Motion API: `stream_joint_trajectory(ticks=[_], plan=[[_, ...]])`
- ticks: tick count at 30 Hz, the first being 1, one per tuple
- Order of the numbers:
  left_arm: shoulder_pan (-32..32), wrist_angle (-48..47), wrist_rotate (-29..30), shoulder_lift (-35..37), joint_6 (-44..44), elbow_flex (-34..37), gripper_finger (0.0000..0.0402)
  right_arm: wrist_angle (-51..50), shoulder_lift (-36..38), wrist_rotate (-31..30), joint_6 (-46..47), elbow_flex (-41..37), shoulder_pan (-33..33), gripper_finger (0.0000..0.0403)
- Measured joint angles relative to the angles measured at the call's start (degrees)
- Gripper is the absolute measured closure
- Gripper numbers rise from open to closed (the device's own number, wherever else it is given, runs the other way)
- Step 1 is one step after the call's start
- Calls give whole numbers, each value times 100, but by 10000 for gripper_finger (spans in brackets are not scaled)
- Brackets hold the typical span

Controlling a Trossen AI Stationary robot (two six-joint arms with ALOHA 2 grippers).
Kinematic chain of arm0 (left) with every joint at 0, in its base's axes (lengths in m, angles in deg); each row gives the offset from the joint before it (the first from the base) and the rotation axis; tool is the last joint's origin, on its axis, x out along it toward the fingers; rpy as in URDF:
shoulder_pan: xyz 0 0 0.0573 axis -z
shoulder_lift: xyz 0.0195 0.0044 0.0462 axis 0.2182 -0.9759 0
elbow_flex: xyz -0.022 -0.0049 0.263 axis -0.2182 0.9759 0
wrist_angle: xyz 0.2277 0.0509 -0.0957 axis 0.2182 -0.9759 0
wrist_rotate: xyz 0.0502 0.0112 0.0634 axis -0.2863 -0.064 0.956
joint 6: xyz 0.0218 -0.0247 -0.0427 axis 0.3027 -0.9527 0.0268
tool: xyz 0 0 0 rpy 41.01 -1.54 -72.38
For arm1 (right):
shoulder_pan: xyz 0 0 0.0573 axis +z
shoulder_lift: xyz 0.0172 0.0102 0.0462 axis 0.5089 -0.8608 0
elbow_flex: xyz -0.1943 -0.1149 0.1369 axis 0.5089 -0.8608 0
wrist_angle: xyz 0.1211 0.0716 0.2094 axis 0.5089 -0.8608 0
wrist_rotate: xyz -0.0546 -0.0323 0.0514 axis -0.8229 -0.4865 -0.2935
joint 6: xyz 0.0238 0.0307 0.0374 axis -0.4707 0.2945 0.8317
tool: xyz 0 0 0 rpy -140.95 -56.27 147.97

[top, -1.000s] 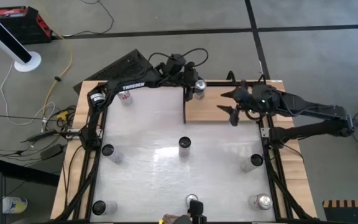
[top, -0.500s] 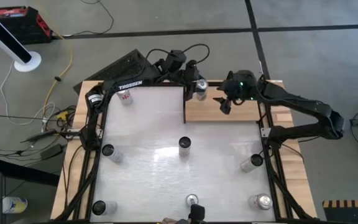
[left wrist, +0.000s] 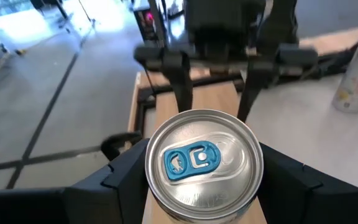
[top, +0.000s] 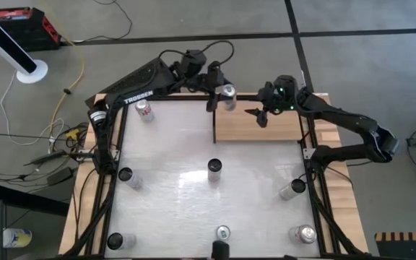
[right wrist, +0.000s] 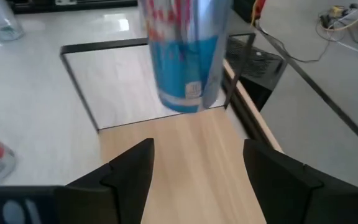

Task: Place canned beverage on shelf
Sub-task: Put the top blue soda can

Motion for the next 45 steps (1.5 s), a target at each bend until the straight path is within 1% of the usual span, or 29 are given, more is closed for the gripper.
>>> stream_joint_trajectory(ticks=[3,7,10,16,20,23,28,33,35,39,43,44,45], plan=[[17,96,-34,3,-119,0,186,11,-8,108,-106,-8,143,123],[76,42,-35,2,-172,7,186,-1,-8,-97,-309,-8,343,114],[145,93,-37,2,-178,7,186,37,-8,-94,-447,-8,340,110],[343,173,-55,-57,-71,7,186,290,-19,28,-464,-8,398,107],[483,223,-64,-63,43,11,186,402,-19,311,-464,-8,516,107],[559,277,-158,-62,98,11,186,435,-19,385,-477,-8,650,107],[612,383,-403,-61,82,11,186,606,-4,352,-447,-8,917,107],[612,419,-461,-61,92,11,186,696,29,3,-488,-15,1028,107],[608,439,-433,-61,106,11,186,761,29,-14,-482,-17,1011,108],[602,468,-428,-36,99,4,186,945,29,-25,-441,-17,1024,115],[598,429,-389,-36,57,4,185,920,-12,-18,-447,-17,1015,141],[583,425,-376,-39,46,4,177,900,-14,-20,-443,-17,1014,151],[575,431,-360,-43,35,4,159,890,-14,-20,-445,-17,1007,162]])
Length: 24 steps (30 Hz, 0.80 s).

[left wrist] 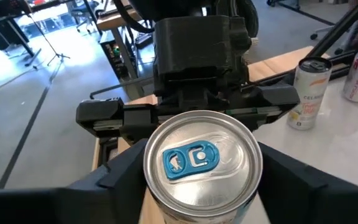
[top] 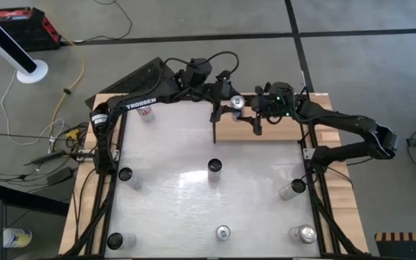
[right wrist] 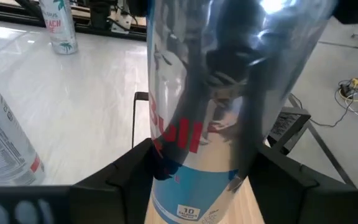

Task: Place canned beverage on shelf
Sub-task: Put the top blue soda can

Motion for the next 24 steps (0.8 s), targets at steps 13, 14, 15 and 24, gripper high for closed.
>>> stream_joint_trajectory(ticks=[13,14,15,24], plan=[[-379,-619,549,680,-285,-4,25,641,-24,39,727,-637,-578,170],[-437,-783,549,803,-304,-4,26,979,-72,37,875,-745,-606,170],[-486,-950,549,909,-310,-3,27,1314,-126,34,1023,-849,-625,170],[-691,-2427,550,2188,-220,708,28,2965,-1548,85,1171,-1088,-556,170]])
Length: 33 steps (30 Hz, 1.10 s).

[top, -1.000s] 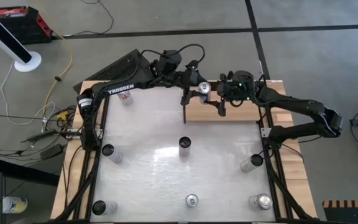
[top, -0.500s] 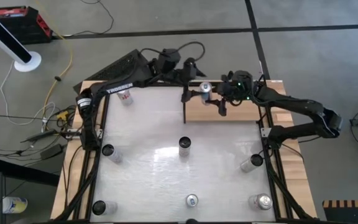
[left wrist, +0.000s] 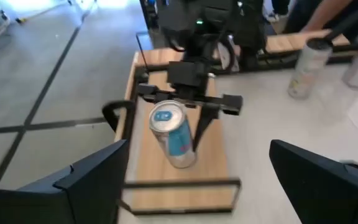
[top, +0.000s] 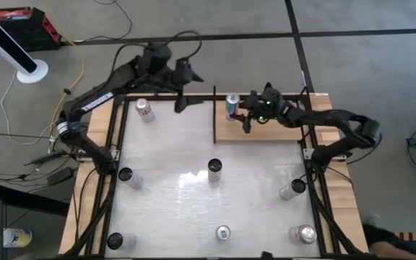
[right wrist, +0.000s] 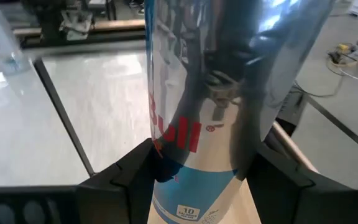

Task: Place canned beverage on shelf
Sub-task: Put the top blue soda can

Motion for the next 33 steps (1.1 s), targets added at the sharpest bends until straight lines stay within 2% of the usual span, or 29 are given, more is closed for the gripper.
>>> stream_joint_trajectory(ticks=[4,7,11,19,33], plan=[[200,822,61,767,-117,1104,27,714,-666,378,-125,33,-254,168],[345,1679,319,1350,-179,1888,27,1224,-1058,706,-94,41,-483,166],[503,2496,618,1918,-232,2578,27,1497,-1409,846,-374,44,-674,165],[537,2631,618,2300,-375,2760,27,1292,-1975,904,-648,467,-665,164],[540,2607,598,2206,-383,2760,27,1103,-2008,738,-375,619,-736,161]])
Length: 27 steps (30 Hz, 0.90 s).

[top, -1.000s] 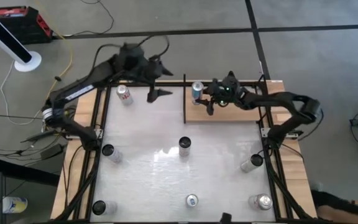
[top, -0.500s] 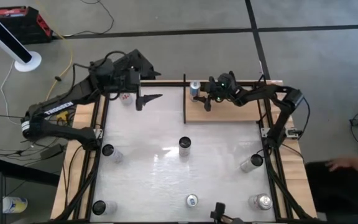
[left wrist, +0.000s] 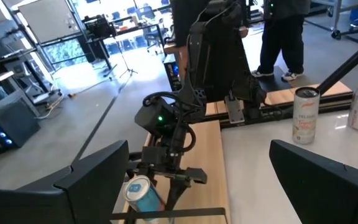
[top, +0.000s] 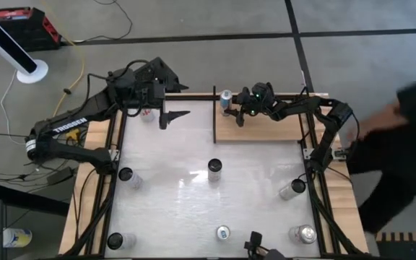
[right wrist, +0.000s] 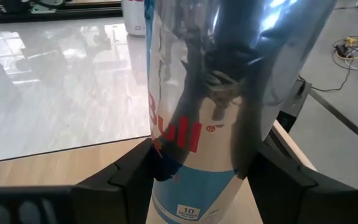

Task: Place canned beverage on shelf
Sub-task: Put the top blue soda can, then put the blue soda can on the shelf aligned with the other blue soda can

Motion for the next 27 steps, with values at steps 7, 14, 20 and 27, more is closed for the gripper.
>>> stream_joint_trajectory(ticks=[7,14,20,27], plan=[[0,2,-2,0,-7,0,27,-116,0,-19,-106,2,-1,119],[0,2,-2,0,0,0,27,-435,-9,-81,-208,-11,-1,81],[0,2,0,-2,43,0,27,-826,159,-200,-256,-11,-16,75],[0,-23,4,-2,47,0,27,-2034,1103,-562,-367,-11,71,74]])
